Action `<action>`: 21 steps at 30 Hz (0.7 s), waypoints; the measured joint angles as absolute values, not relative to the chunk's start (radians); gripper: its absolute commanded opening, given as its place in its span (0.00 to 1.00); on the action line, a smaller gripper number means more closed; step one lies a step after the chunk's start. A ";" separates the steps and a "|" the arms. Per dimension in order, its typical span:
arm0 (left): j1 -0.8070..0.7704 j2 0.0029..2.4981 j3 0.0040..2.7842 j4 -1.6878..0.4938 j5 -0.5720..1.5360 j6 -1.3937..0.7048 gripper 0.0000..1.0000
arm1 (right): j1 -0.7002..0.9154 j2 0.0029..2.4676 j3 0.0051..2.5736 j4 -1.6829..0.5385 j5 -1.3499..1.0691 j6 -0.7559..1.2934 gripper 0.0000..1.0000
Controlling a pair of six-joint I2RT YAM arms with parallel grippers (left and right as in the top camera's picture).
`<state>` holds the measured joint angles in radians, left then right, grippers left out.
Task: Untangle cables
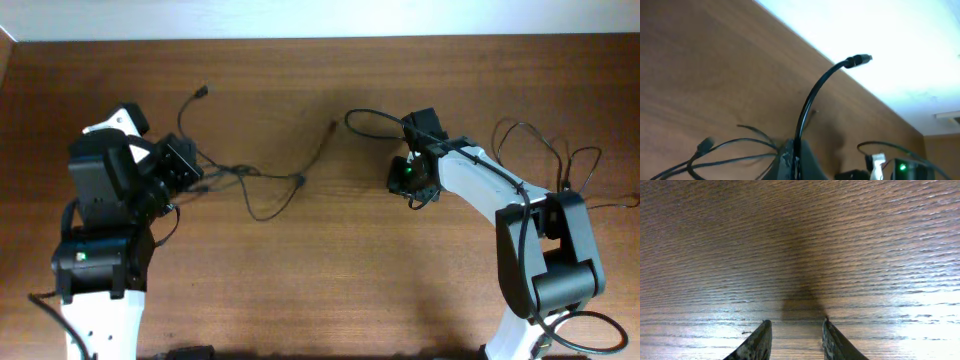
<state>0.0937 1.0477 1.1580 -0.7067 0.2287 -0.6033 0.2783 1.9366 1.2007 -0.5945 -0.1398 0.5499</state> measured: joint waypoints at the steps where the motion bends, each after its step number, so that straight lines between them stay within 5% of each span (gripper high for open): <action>1: 0.094 1.062 1.158 -0.720 0.229 -0.603 0.00 | 0.278 1.937 1.199 -0.583 -0.174 0.550 0.37; 5: 0.084 1.192 1.158 -0.740 0.264 -0.603 0.00 | 0.276 1.961 1.188 -0.491 -0.498 0.550 0.71; 8: 0.075 1.328 1.158 -0.733 0.370 -0.603 0.00 | 0.276 1.965 1.184 -0.438 -0.710 0.556 0.76; 10: 0.075 1.412 1.158 -0.708 0.476 -0.603 0.00 | 0.276 1.965 1.183 -0.427 -0.802 0.560 0.75; 13: 0.075 1.491 1.158 -0.661 0.647 -0.604 0.00 | 0.281 1.965 1.181 -0.381 -0.929 0.604 0.52; 21: 0.075 1.497 1.157 -0.589 0.914 -0.603 0.00 | 0.353 1.968 1.176 -0.136 -0.993 1.015 0.51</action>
